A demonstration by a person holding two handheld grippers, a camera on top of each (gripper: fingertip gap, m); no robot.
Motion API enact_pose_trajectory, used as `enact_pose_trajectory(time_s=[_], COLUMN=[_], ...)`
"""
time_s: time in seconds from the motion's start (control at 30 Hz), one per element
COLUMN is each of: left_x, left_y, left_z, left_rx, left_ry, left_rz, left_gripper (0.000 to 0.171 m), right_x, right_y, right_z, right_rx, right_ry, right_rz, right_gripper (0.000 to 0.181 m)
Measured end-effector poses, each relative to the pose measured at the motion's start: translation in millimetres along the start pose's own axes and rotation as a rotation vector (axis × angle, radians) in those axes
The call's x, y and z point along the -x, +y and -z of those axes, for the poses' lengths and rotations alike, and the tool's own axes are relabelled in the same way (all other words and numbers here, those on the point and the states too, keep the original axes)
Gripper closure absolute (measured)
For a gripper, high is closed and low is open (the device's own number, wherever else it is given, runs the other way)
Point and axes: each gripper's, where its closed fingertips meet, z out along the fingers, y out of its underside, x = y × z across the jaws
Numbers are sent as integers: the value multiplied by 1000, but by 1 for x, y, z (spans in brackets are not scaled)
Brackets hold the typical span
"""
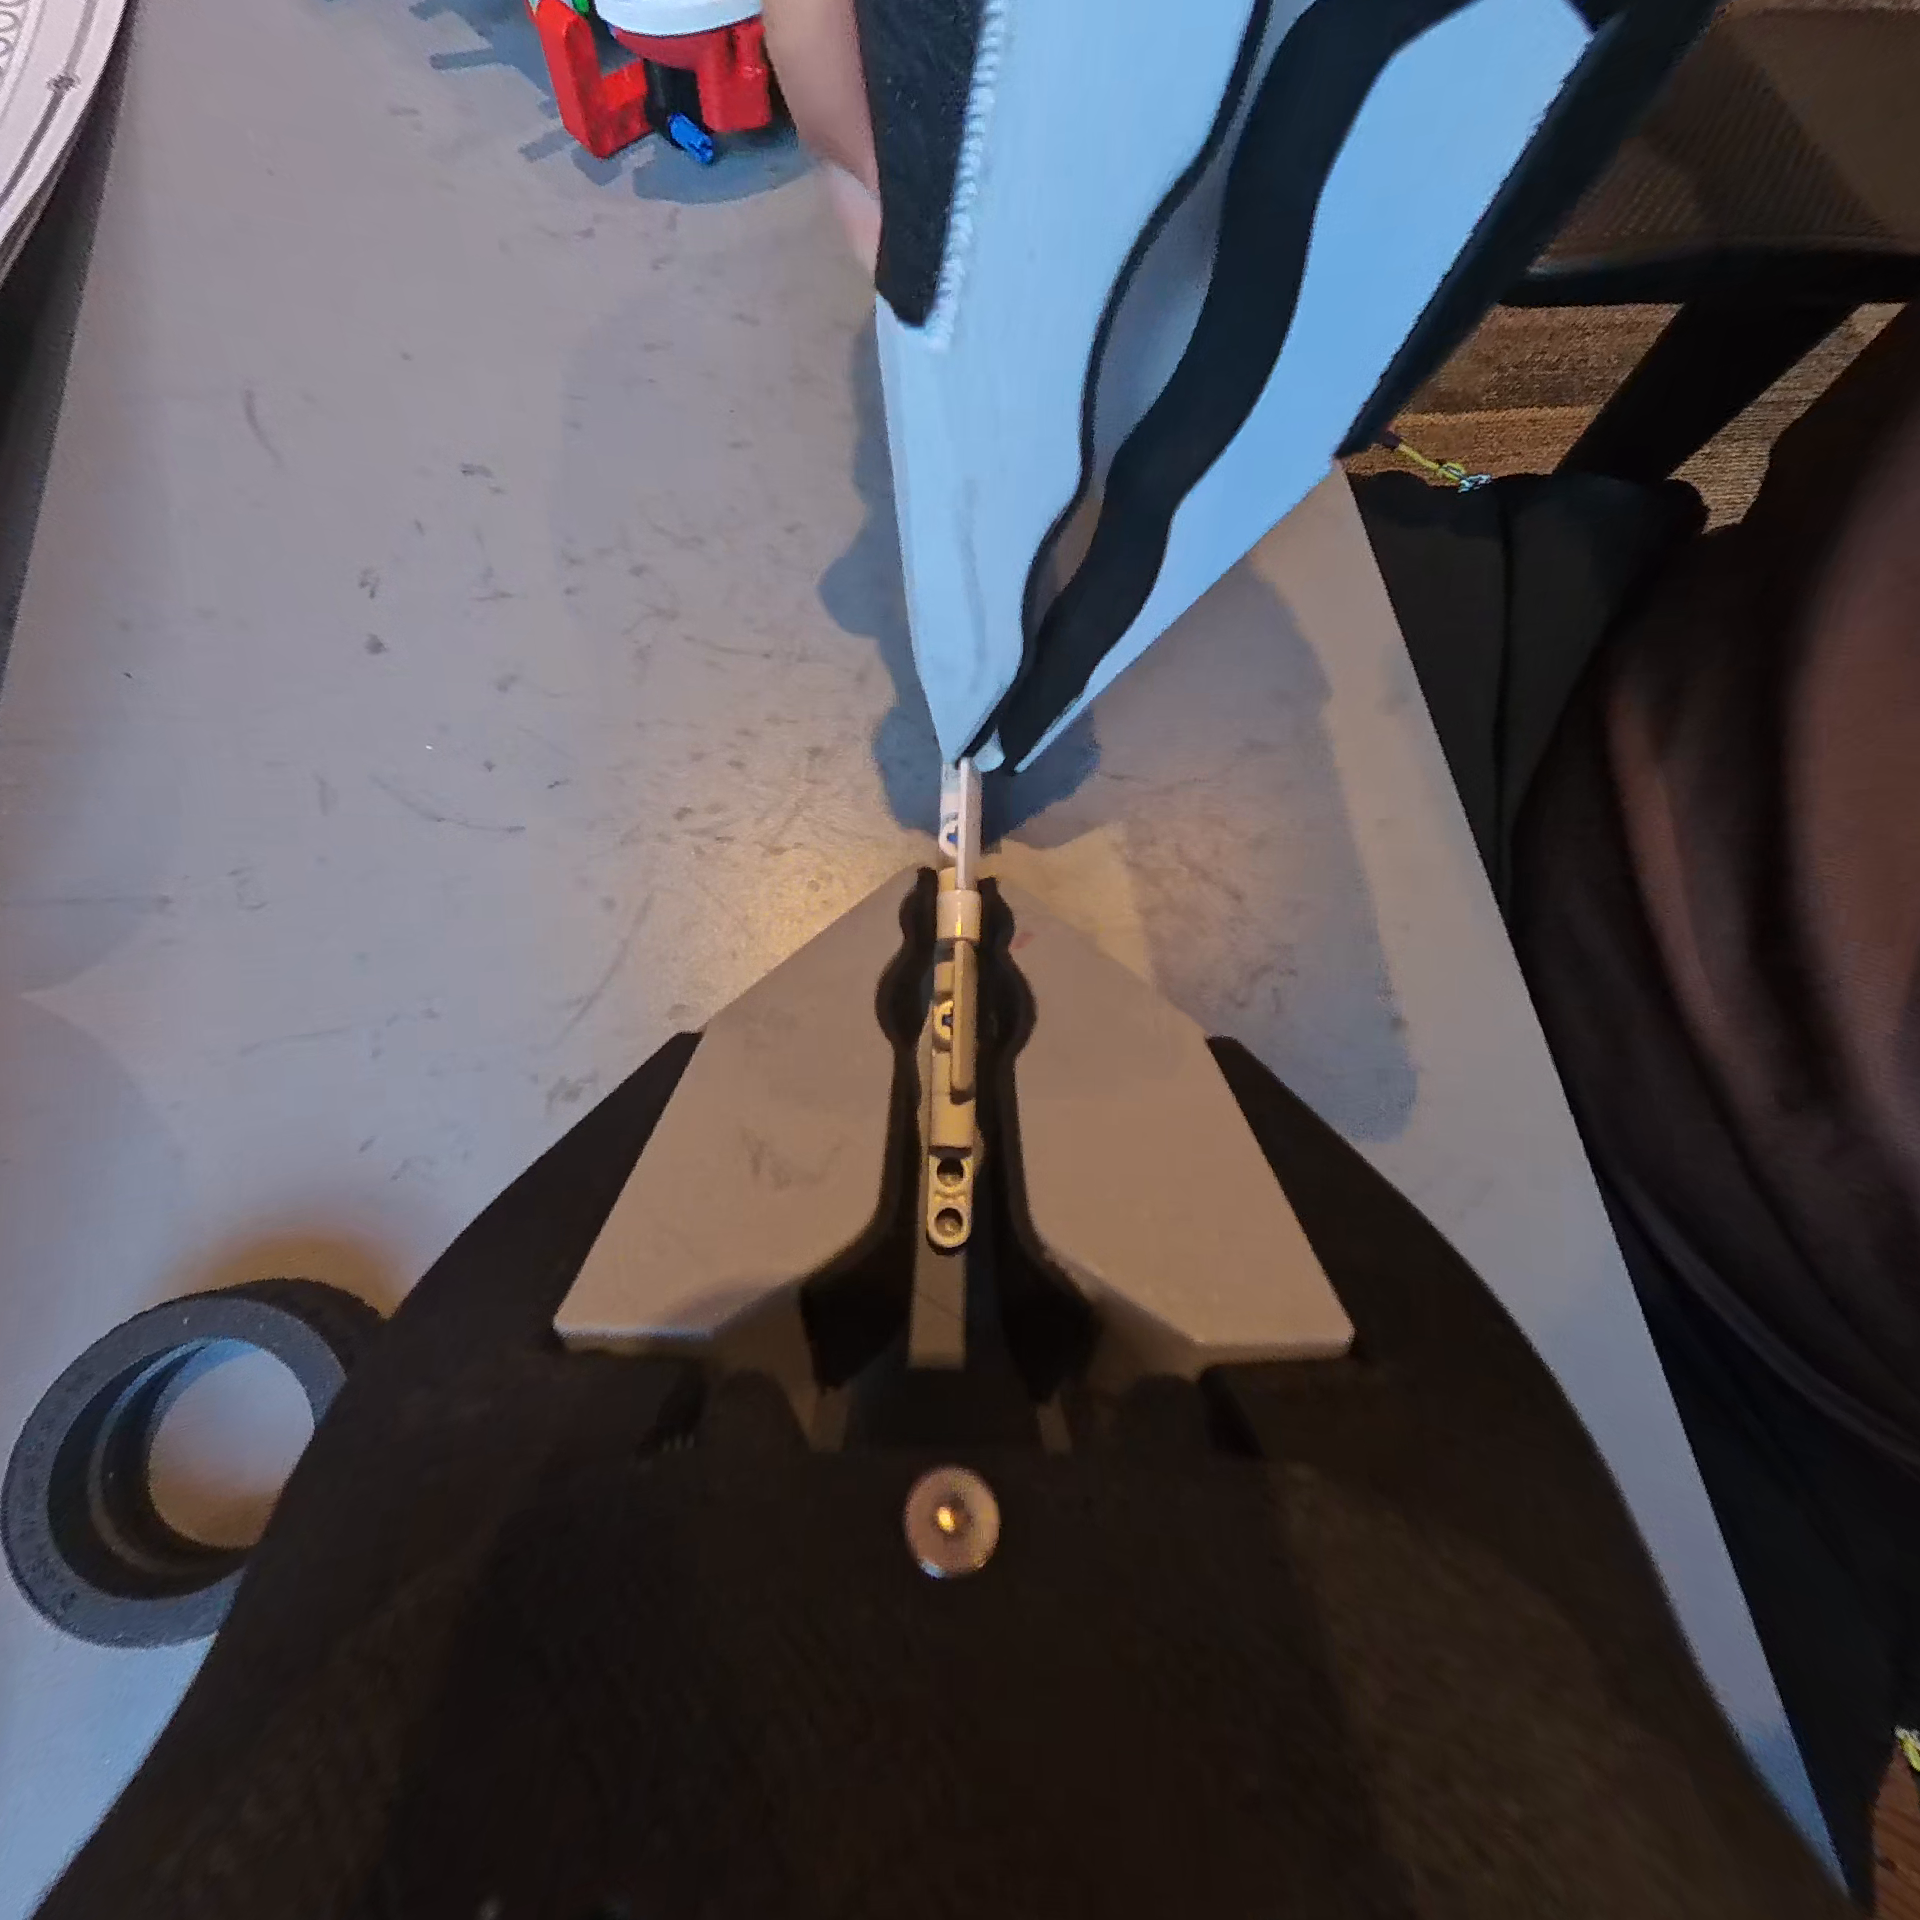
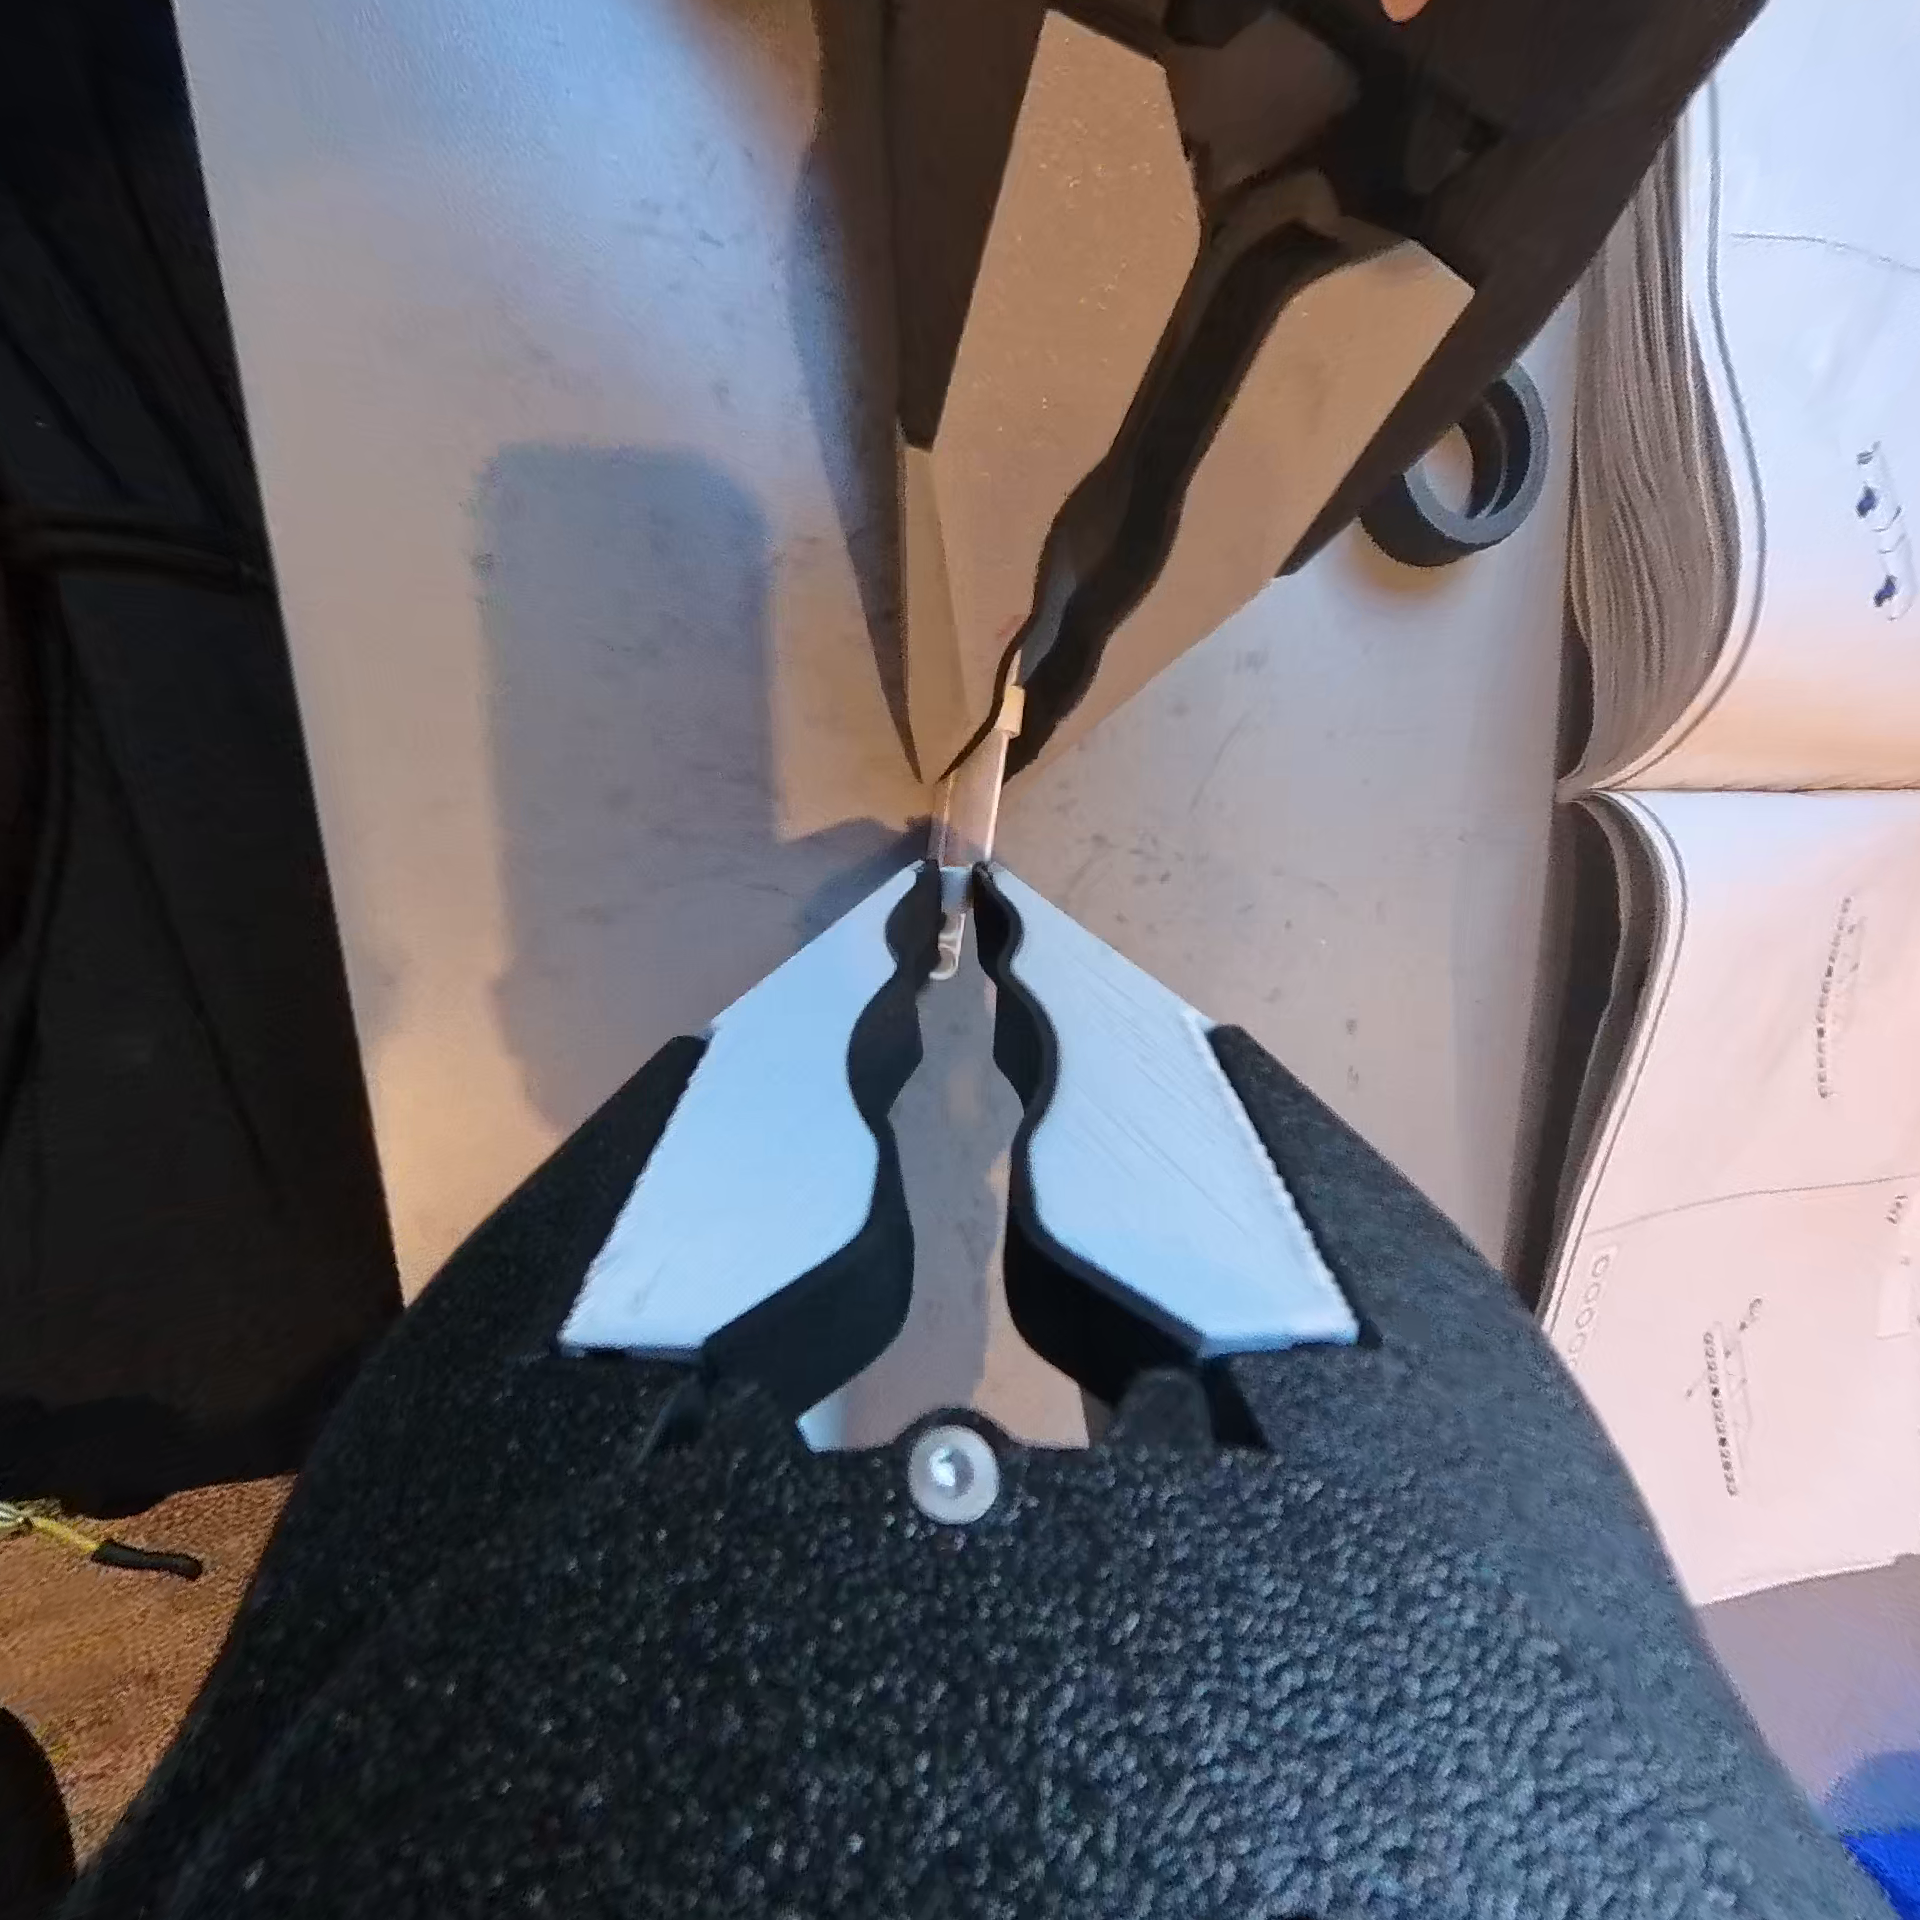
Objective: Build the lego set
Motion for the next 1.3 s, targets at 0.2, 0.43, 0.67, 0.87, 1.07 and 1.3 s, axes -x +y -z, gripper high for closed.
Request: enact_pose_trajectory(time_s=[0.2,0.43,0.67,0.87,1.07,1.3], left_x=[2,3,7,10,11,9], left_y=[0,0,0,0,0,0], left_z=[0,0,1,3,3,2], left_rx=[-3,0,-4,-10,-10,-11], left_ry=[-15,-27,-42,-38,-44,-17], left_rz=[8,0,24,62,55,66], left_gripper=[167,167,167,167,166,166], right_x=[-5,2,-4,-10,-12,-10], right_y=[0,0,0,-1,-3,-3], right_z=[-2,-3,-5,-7,-5,-2], right_rx=[-64,-17,-71,-154,-272,-220], right_ry=[-116,-179,-252,-249,-480,-716], right_rz=[-306,-314,-443,-522,-891,-1125], right_gripper=[174,174,174,173,174,174])
